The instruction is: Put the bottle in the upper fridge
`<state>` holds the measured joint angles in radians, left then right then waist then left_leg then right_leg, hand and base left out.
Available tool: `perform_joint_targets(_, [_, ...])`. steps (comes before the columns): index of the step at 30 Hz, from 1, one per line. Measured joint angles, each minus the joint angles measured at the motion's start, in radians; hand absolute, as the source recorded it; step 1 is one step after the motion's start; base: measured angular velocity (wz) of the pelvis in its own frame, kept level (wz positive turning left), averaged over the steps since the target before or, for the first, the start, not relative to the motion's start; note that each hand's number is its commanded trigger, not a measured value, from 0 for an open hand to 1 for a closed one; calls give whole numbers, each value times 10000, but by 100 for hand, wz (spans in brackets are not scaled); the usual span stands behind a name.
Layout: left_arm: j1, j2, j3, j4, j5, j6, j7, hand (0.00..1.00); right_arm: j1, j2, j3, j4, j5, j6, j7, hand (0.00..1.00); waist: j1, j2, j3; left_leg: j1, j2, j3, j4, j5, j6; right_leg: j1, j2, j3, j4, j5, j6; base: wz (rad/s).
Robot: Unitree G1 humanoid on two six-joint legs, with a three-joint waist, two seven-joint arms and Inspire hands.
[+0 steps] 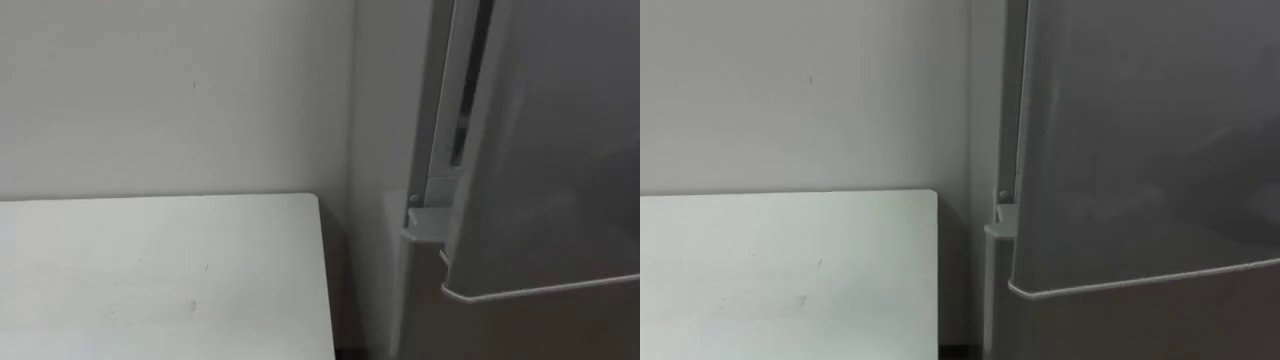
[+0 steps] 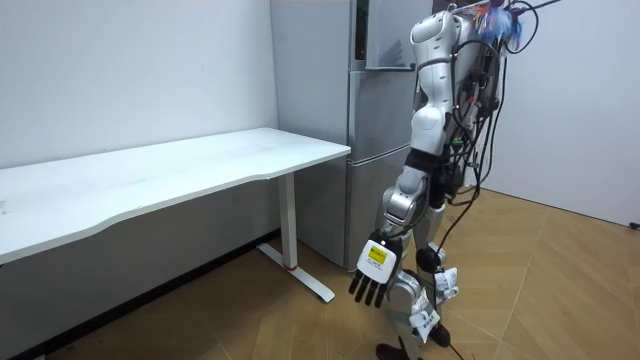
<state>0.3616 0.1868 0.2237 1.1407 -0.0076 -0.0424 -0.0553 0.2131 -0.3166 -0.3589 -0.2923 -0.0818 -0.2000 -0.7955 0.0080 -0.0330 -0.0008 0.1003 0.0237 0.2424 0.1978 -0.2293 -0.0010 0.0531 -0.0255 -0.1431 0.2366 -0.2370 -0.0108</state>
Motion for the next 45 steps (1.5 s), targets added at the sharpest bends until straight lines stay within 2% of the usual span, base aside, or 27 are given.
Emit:
perform_joint_targets(5, [-16, 11, -173, -1, 11, -13, 1, 0, -136, 24, 642, 1, -3, -142, 165, 0, 91, -9, 2, -2, 0, -72, -2, 0, 0, 68, -7, -122, -82, 27, -5, 5])
perform_joint_targets(7, [-3, 11, -270, -5, 7, -13, 1, 0, -132, 133, 639, 3, -6, -174, 170, 0, 91, 0, 3, 13, 6, -104, 6, 0, 0, 165, -1, -196, -206, 76, -9, 7])
perform_joint_targets(21, [-172, 98, -1099, 4, -3, 9, -47, 0, -133, 161, 1171, 83, -15, -187, 129, 0, 89, -70, 32, -17, 4, -239, 16, 0, 0, 147, -8, -272, -176, 81, -11, 1])
perform_joint_targets(25, [-253, 128, -1316, -4, 0, 11, -49, 0, -131, 166, 1611, 139, -12, -186, 257, 0, 92, -30, 33, -13, 5, -237, 9, 0, 0, 134, 4, -234, -180, 83, -14, -1])
perform_joint_targets(31, [-368, 135, -1311, -3, 2, 88, -157, 0, -134, 173, 2185, 417, -35, -175, 735, 0, 260, 33, 17, -12, 5, -248, 7, 0, 0, 140, 1, -247, -174, 86, -18, 0])
perform_joint_targets(45, [-350, 161, -1616, 214, -2, 300, -469, 0, -770, 182, 2465, 899, -24, 62, 1083, 0, 315, -27, 36, 151, 10, -336, 11, 1, 0, 329, -13, -367, -172, 97, -30, 1])
